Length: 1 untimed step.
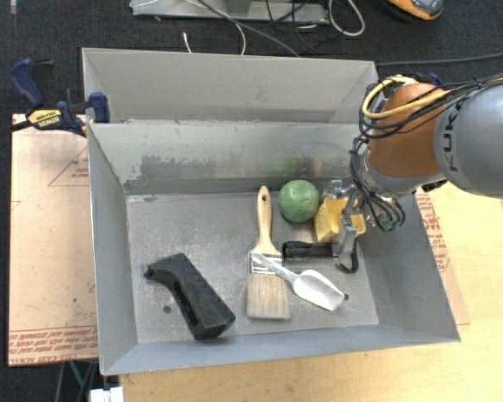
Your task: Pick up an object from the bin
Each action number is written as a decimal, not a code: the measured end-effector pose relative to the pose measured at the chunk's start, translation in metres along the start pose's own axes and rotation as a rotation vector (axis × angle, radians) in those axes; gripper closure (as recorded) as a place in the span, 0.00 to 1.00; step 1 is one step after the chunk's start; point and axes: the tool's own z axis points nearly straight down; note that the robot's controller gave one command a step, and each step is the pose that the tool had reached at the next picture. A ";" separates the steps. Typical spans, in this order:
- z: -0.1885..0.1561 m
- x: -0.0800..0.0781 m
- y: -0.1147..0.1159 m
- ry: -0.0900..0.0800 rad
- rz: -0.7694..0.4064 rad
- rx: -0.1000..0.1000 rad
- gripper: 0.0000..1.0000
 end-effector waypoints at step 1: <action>0.000 0.000 0.000 0.000 0.000 0.000 1.00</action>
Offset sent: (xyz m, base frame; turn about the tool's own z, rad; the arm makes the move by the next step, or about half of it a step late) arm -0.0197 -0.0274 -0.0083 -0.2460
